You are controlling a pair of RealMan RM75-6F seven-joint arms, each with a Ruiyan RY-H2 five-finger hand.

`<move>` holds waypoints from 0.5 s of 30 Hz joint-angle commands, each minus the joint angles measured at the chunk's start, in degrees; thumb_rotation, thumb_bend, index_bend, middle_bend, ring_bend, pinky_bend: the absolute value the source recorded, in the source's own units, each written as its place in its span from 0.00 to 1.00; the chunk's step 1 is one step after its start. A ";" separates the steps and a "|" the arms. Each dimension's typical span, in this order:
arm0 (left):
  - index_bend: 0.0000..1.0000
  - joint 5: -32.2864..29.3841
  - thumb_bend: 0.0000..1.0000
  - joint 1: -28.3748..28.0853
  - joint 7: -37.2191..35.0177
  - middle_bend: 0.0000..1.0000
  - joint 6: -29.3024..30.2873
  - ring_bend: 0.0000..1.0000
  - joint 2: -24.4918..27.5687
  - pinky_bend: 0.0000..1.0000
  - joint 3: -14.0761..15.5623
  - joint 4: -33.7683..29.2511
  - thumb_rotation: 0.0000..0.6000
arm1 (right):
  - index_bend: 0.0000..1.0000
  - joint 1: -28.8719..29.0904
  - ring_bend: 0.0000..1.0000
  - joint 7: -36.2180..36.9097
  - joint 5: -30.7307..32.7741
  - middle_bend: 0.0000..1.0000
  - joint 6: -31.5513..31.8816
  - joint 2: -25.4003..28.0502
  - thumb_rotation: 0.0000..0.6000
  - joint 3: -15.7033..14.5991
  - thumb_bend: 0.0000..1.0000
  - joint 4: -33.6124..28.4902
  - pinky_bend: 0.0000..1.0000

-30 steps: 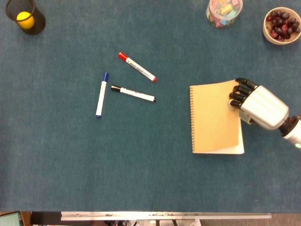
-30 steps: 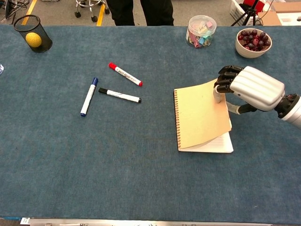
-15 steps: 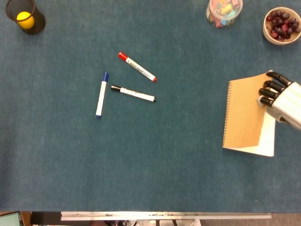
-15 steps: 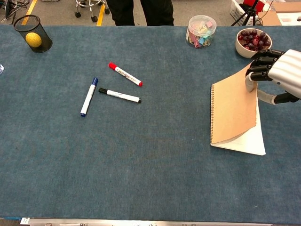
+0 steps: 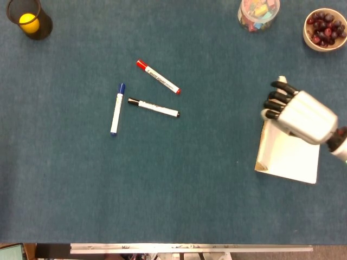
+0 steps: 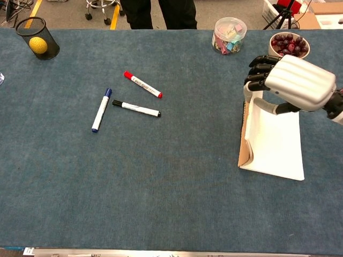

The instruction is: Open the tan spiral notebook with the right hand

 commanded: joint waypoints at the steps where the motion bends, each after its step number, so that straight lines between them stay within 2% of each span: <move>1: 0.10 0.01 0.48 0.08 -0.20 0.08 -0.09 0.02 0.02 0.06 0.16 0.15 1.00 | 0.82 2.19 0.36 -0.44 0.69 0.52 -4.02 -3.10 1.00 0.79 0.45 1.22 0.23; 6: 0.10 -0.02 0.48 0.28 -0.47 0.08 0.10 0.02 0.21 0.06 0.24 0.24 1.00 | 0.82 4.00 0.36 0.59 1.18 0.52 -7.04 -7.74 1.00 1.21 0.45 4.75 0.23; 15: 0.10 0.04 0.48 0.30 -0.18 0.08 0.03 0.02 0.43 0.06 0.37 -0.09 1.00 | 0.82 6.74 0.36 2.94 0.60 0.52 -7.73 -15.15 1.00 1.44 0.45 12.64 0.23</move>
